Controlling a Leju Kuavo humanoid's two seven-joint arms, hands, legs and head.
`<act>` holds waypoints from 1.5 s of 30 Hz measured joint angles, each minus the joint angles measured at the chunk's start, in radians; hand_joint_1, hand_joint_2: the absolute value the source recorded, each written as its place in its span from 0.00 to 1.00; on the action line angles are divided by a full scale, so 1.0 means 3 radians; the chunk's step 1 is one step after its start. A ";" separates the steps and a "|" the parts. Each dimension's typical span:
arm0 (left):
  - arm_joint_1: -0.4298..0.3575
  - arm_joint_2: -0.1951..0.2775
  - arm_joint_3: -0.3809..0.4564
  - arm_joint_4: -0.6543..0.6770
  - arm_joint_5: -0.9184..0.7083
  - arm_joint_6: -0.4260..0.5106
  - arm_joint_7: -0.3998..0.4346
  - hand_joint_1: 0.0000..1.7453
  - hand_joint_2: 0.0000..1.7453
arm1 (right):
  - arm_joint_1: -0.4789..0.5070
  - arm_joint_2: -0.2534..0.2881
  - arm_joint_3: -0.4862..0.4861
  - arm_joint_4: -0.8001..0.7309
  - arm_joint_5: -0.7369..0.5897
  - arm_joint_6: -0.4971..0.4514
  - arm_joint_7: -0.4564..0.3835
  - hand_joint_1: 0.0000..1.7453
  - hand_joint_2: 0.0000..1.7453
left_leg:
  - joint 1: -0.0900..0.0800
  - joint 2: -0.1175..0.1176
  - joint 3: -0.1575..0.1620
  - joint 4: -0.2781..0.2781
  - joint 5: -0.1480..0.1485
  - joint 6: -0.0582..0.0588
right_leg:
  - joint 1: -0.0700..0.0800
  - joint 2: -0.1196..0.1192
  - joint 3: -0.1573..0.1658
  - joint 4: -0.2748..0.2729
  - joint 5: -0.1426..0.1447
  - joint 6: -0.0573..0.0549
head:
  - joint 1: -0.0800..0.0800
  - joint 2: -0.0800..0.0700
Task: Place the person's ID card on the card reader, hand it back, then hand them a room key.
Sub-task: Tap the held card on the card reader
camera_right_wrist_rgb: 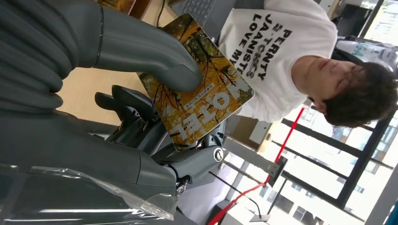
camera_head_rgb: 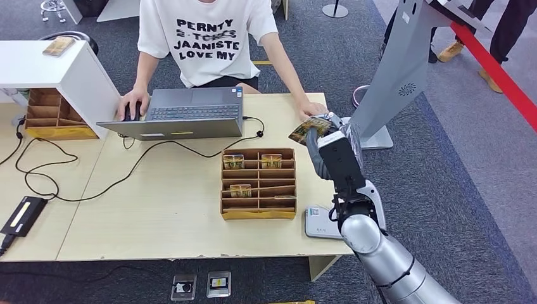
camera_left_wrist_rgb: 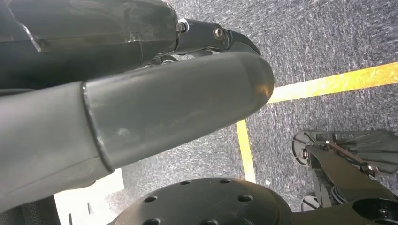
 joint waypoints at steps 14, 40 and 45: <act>0.0005 -0.0003 0.0080 0.0000 0.0038 0.0010 0.0000 0.00 0.00 | 0.0498 -0.0371 -0.0181 -0.0323 0.0300 0.0410 0.0534 1.00 1.00 | 0.0000 0.0000 -0.0001 0.0000 -0.0001 0.0000 | 0.0000 0.0000 0.0000 -0.0001 0.0000 0.0000 | 0.0000 0.0000; 0.0003 -0.0002 0.0144 0.0000 0.0044 0.0001 0.0013 0.00 0.00 | 0.0529 -0.0604 -0.0146 -0.0606 0.0506 0.1252 0.1159 1.00 1.00 | 0.0000 0.0000 -0.0001 0.0000 0.0000 0.0000 | 0.0000 -0.0001 0.0000 0.0000 0.0000 0.0000 | -0.0001 0.0000; 0.0002 -0.0002 0.0144 0.0000 0.0022 -0.0015 0.0013 0.00 0.00 | 0.0541 -0.0647 -0.0133 -0.0612 0.0597 0.1331 0.1246 1.00 1.00 | 0.0000 0.0000 -0.0001 0.0000 0.0000 0.0000 | -0.0001 0.0000 0.0000 0.0000 0.0000 0.0000 | 0.0000 0.0000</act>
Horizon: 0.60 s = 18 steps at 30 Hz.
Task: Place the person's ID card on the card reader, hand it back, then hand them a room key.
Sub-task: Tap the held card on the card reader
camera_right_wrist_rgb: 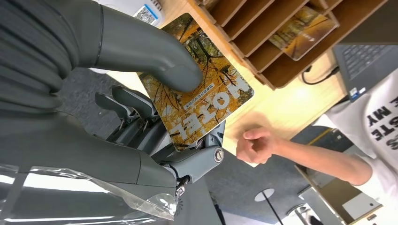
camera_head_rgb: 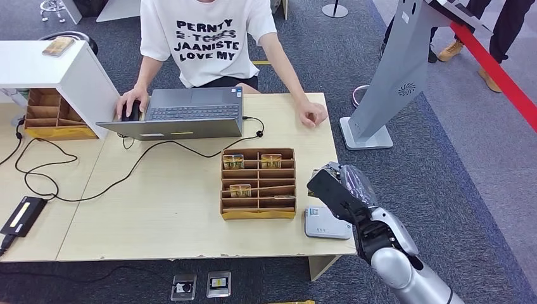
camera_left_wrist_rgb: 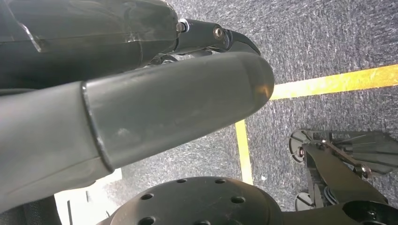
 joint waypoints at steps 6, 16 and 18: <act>-0.0001 0.0003 0.0000 0.0000 -0.0048 -0.0029 0.0000 0.00 0.00 | 0.0042 -0.0048 -0.0005 -0.0005 0.0113 0.0047 0.0087 1.00 1.00 | 0.0000 0.0000 0.0000 0.0000 0.0000 0.0000 | 0.0000 0.0000 0.0000 0.0000 0.0000 0.0000 | 0.0000 0.0000; -0.0002 0.0021 -0.0001 0.0000 -0.0132 -0.0070 -0.0003 0.00 0.00 | 0.0203 -0.0130 -0.0068 -0.0055 0.0176 0.0081 0.0178 1.00 1.00 | 0.0000 0.0000 0.0000 0.0000 0.0000 0.0000 | 0.0000 0.0000 0.0000 0.0000 0.0000 0.0000 | 0.0000 0.0000; -0.0002 0.0026 -0.0001 0.0000 -0.0142 -0.0076 -0.0004 0.00 0.00 | 0.0232 -0.0141 -0.0094 -0.0059 0.0182 0.0088 0.0192 1.00 1.00 | 0.0000 0.0000 0.0000 0.0000 0.0000 0.0000 | 0.0000 0.0000 0.0000 0.0000 0.0000 0.0000 | 0.0000 0.0000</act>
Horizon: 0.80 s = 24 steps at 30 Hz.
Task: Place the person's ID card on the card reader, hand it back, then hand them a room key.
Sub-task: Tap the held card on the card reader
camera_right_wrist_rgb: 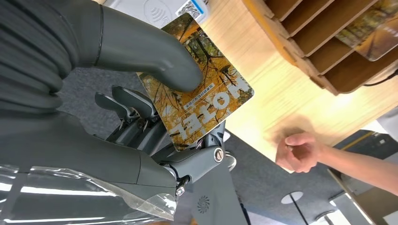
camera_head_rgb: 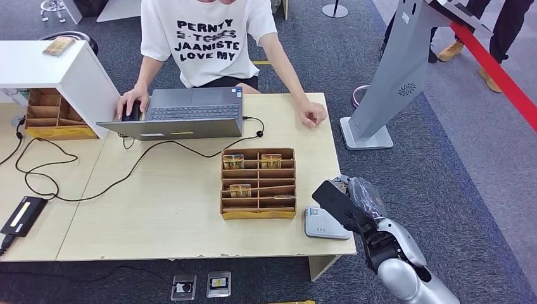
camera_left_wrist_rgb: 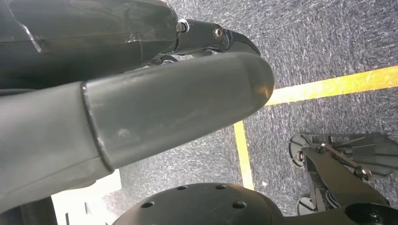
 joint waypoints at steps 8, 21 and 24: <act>-0.0002 0.0015 -0.0001 0.0000 -0.0026 -0.0024 -0.0008 0.00 0.00 | 0.0083 -0.0022 -0.0046 0.0000 0.0013 0.0034 0.0010 1.00 1.00 | 0.0000 0.0000 0.0000 0.0000 0.0000 0.0000 | 0.0000 0.0000 0.0000 0.0000 0.0000 0.0000 | 0.0000 0.0000; -0.0003 0.0017 -0.0001 0.0000 -0.0023 0.0009 -0.0007 0.00 0.00 | 0.0089 0.0006 -0.0035 0.0105 -0.0183 0.0094 -0.0184 1.00 1.00 | 0.0000 -0.0001 -0.0002 0.0000 0.0000 0.0000 | 0.0000 -0.0001 0.0001 0.0000 0.0000 0.0000 | 0.0000 0.0000; -0.0004 0.0017 -0.0001 0.0000 -0.0023 0.0009 -0.0006 0.00 0.00 | 0.0059 0.0042 -0.0025 0.0190 -0.0235 0.0094 -0.0228 1.00 1.00 | 0.0000 -0.0001 -0.0002 0.0000 0.0000 0.0000 | 0.0000 -0.0001 0.0001 0.0000 0.0000 0.0000 | 0.0000 0.0000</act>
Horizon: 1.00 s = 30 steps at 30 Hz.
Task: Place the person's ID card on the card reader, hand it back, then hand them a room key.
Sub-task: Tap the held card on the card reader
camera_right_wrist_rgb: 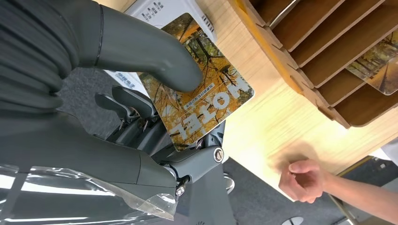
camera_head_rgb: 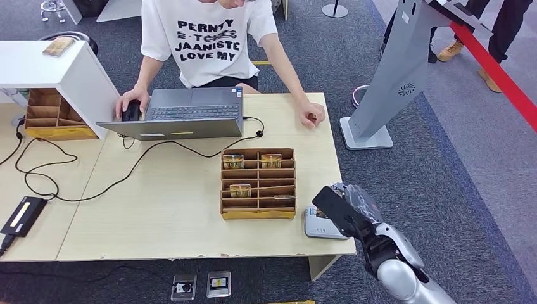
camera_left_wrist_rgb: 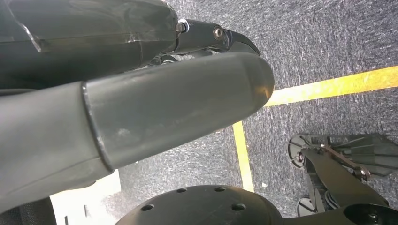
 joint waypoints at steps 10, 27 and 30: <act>-0.0001 0.0000 0.0000 0.0000 -0.0006 -0.0004 0.0000 0.00 0.00 | -0.0131 0.0082 0.0022 0.0333 -0.0103 -0.0046 -0.0077 1.00 1.00 | 0.0000 0.0000 0.0000 0.0000 0.0000 0.0000 | 0.0000 -0.0001 0.0000 0.0000 0.0000 0.0000 | 0.0000 0.0000; -0.0001 0.0000 0.0001 0.0000 0.0009 0.0013 0.0003 0.00 0.00 | -0.0327 0.0174 0.0074 0.0905 -0.0172 -0.0056 -0.0214 1.00 1.00 | 0.0000 0.0000 0.0000 0.0000 0.0000 0.0000 | 0.0000 -0.0001 0.0000 0.0000 0.0000 0.0000 | 0.0000 0.0000; -0.0001 0.0000 0.0001 0.0000 0.0009 0.0014 0.0003 0.00 0.00 | -0.0357 0.0185 0.0086 0.1000 -0.0186 -0.0051 -0.0229 1.00 1.00 | 0.0000 -0.0001 -0.0001 0.0000 0.0000 0.0000 | 0.0000 -0.0001 0.0000 0.0000 0.0000 0.0000 | 0.0000 0.0000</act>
